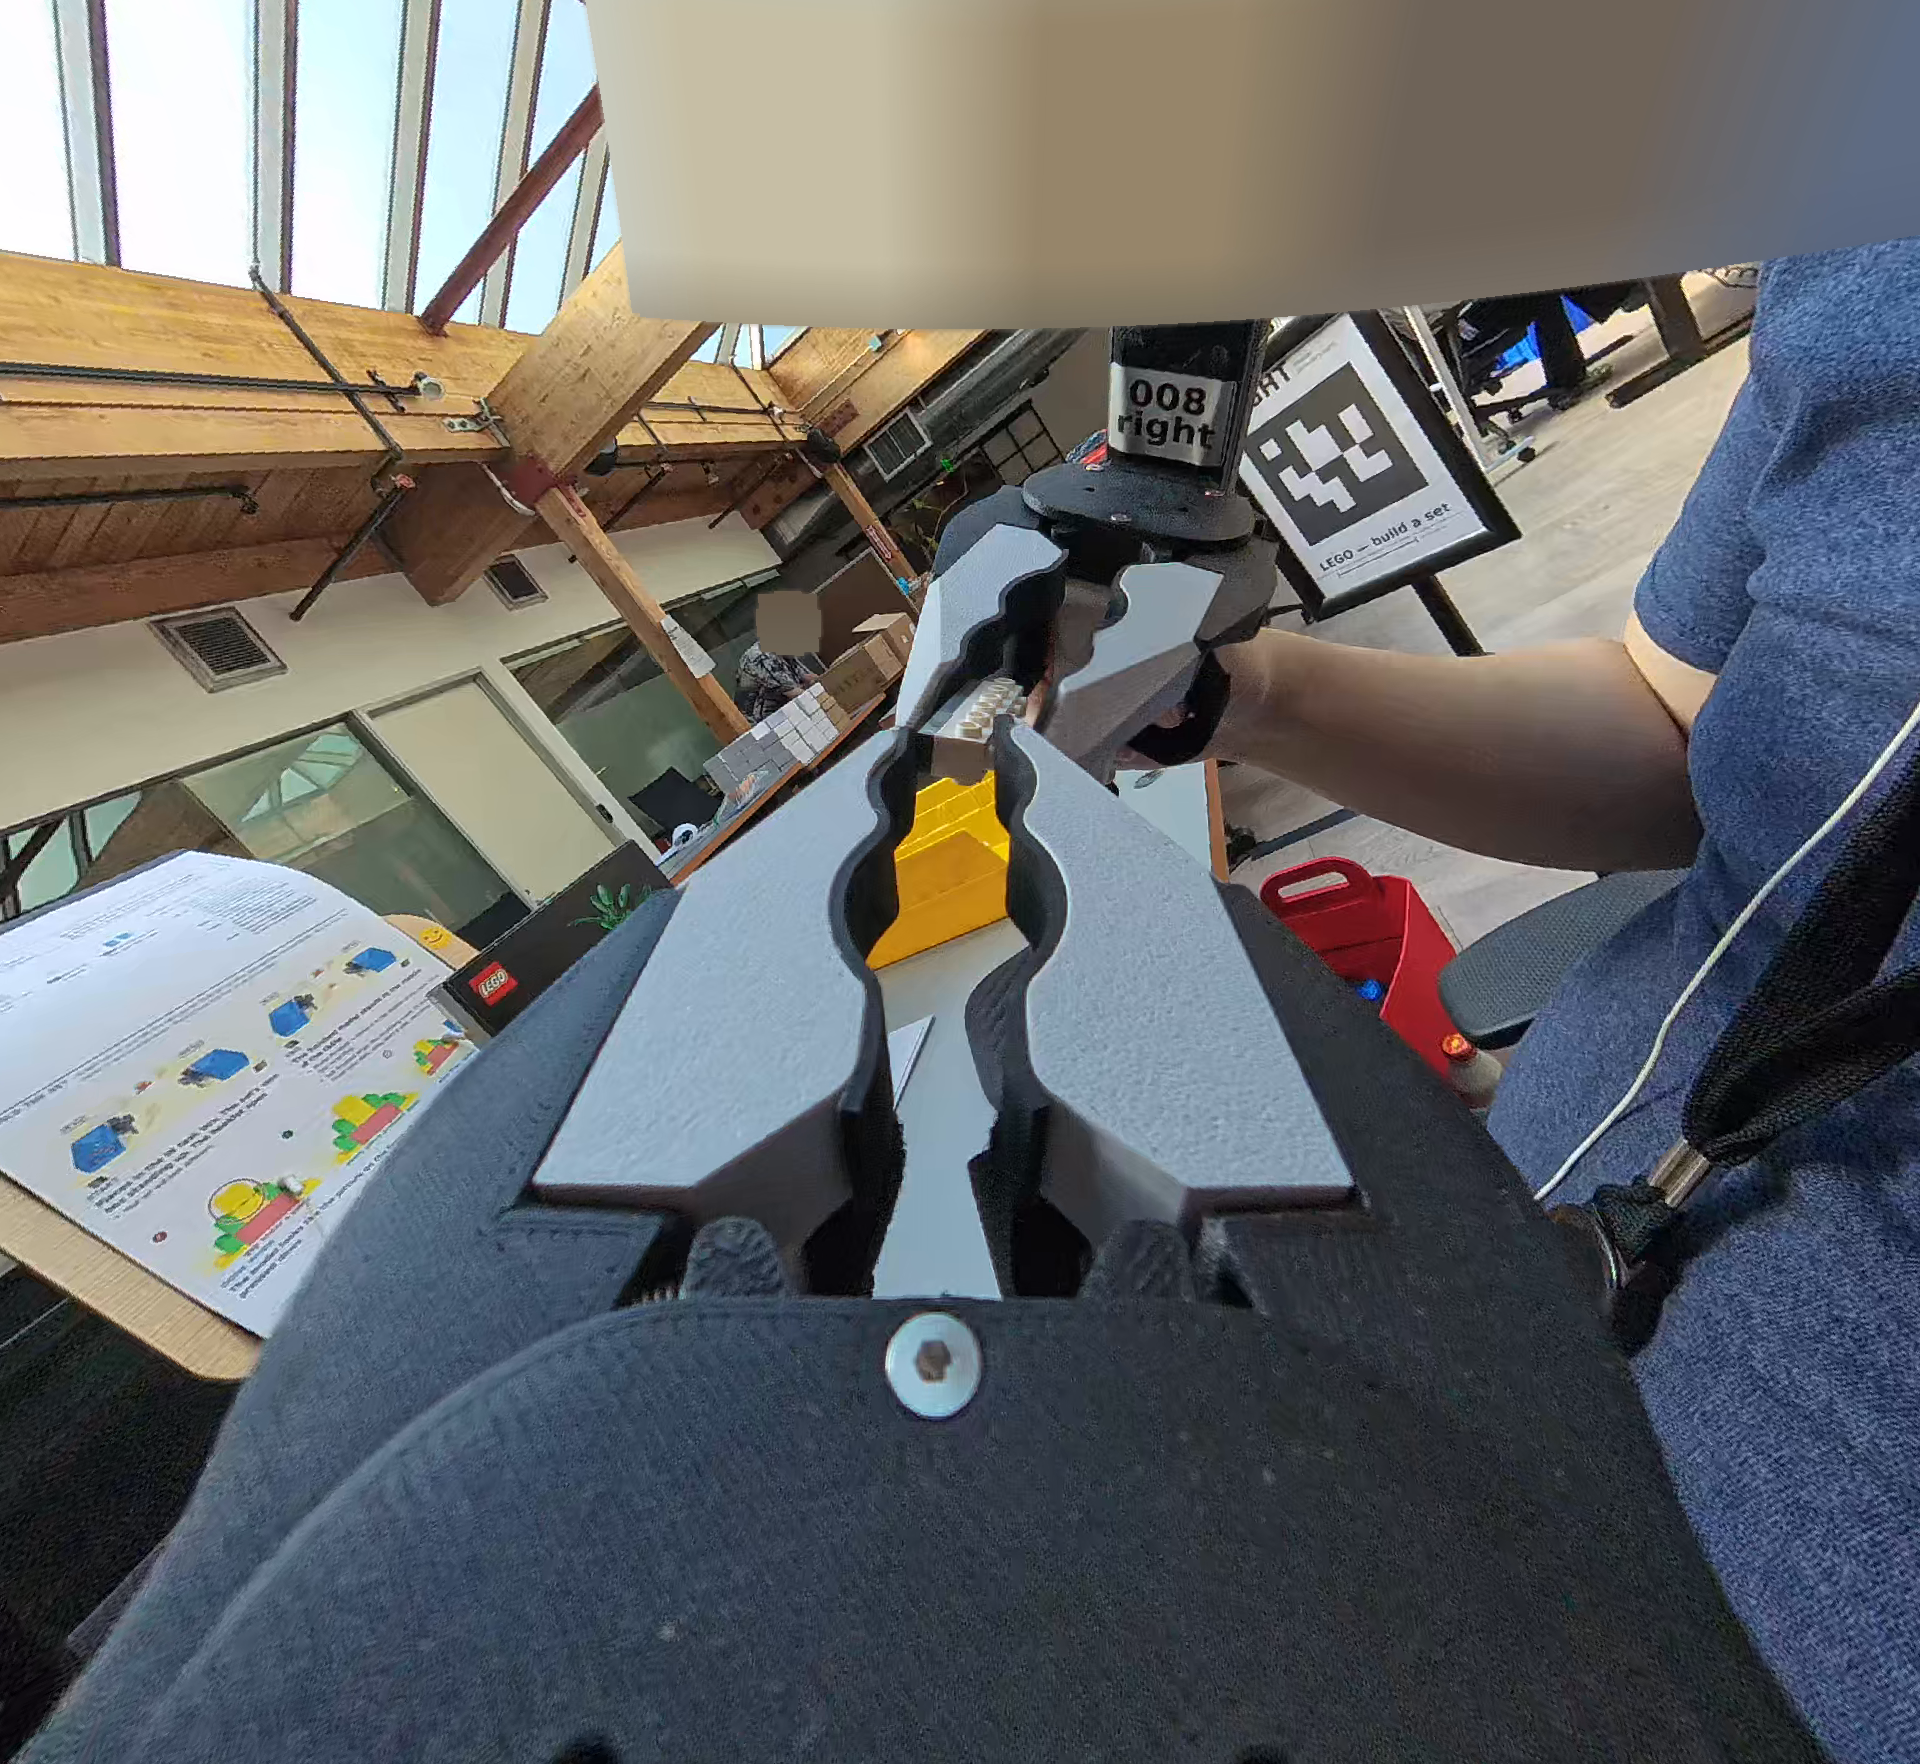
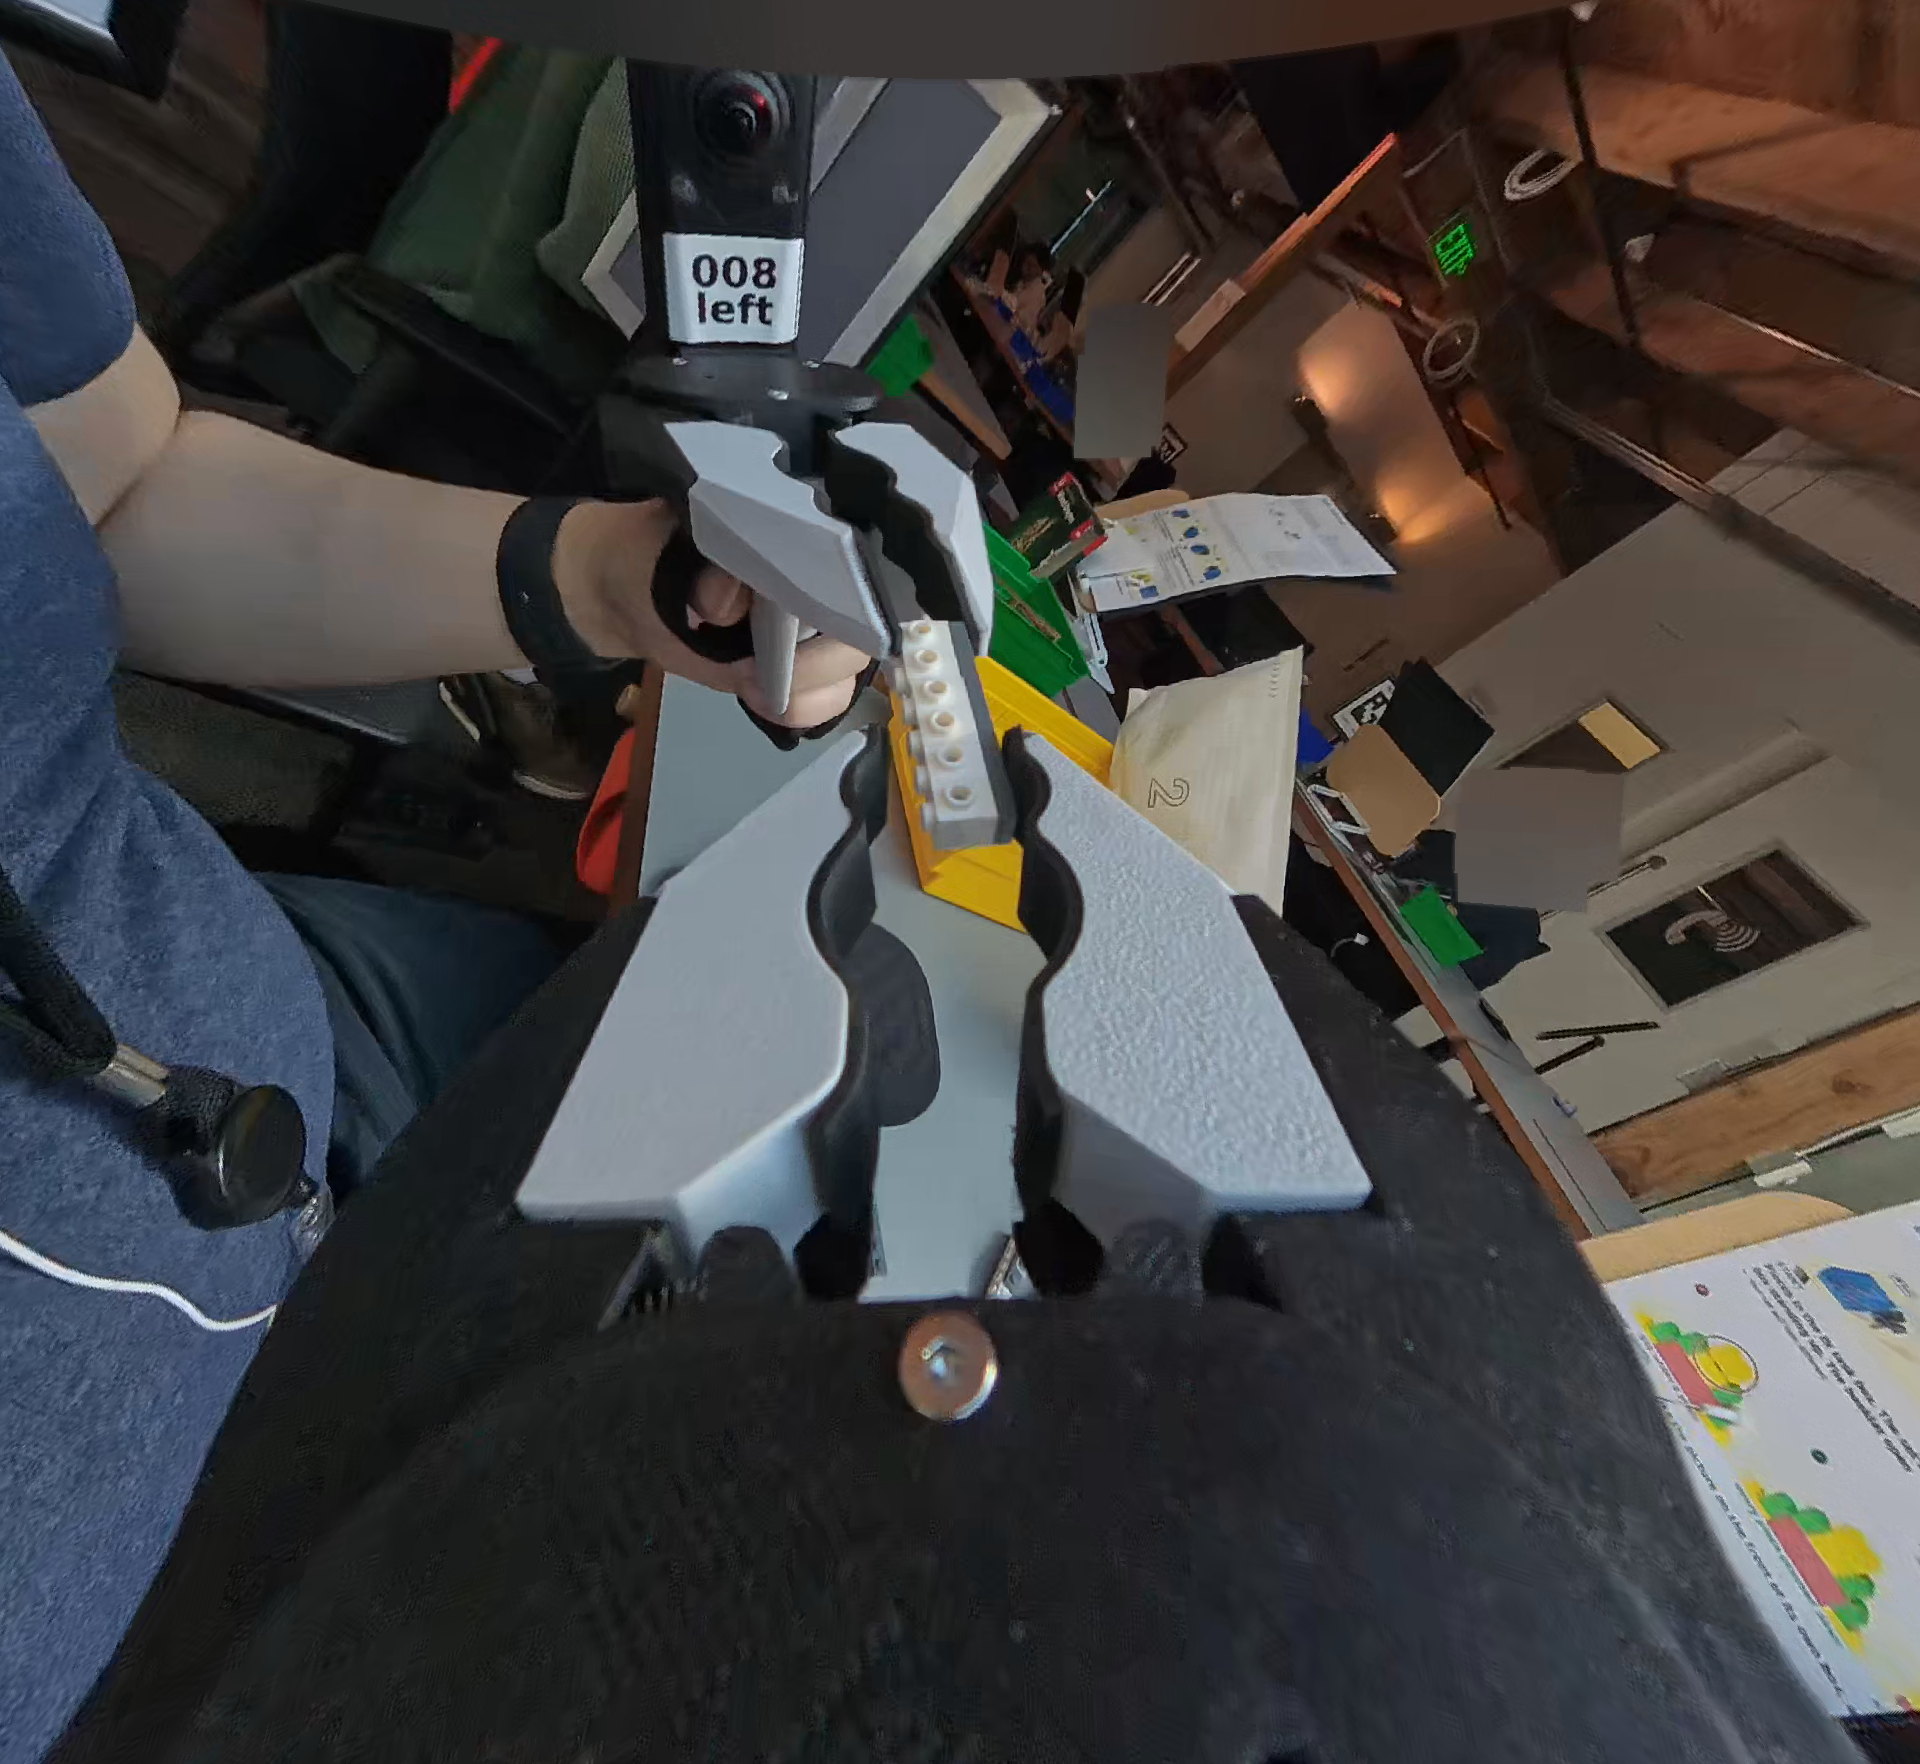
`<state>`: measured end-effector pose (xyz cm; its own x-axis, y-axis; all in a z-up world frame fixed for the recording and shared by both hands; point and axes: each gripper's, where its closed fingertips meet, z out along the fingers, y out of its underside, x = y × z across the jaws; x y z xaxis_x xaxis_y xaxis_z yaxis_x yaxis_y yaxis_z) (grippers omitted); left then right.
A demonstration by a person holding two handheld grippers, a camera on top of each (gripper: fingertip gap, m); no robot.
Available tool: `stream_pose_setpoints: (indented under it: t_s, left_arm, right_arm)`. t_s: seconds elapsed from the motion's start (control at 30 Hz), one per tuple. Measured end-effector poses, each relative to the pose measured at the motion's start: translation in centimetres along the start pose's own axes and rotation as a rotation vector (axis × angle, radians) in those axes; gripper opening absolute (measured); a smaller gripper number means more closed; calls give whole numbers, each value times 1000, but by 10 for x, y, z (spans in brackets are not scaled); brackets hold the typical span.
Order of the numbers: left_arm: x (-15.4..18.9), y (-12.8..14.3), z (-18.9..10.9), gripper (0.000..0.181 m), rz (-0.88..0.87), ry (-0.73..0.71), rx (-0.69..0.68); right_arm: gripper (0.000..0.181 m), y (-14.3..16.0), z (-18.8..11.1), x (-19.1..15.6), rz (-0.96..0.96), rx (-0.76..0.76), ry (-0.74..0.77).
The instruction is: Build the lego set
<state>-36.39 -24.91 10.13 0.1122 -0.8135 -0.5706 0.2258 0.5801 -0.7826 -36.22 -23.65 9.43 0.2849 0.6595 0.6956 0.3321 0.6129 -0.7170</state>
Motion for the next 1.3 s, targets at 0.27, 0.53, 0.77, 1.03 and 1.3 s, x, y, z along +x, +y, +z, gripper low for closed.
stream_pose_setpoints:
  t_s: [0.27, 0.53, 0.77, 1.03, 1.3]
  left_arm:
    - [9, -1, 3, 13, -8, 36, 7]
    - [14, 13, 2, 19, 50, 49, -129]
    - [20, 19, 2, 15, 99, 74, -169]
    - [21, 16, 3, 14, 170, 59, -178]
    - [22, 14, 8, 14, 139, 68, -189]
  right_arm:
    - [15, 3, -5, -8, 14, -9, -49]
    - [15, 11, -2, -16, 11, -71, -93]
    - [14, 13, -1, -21, -18, -93, -121]
    - [15, 7, -3, -20, -35, -73, -120]
    - [14, 6, -8, -19, -82, -75, -93]
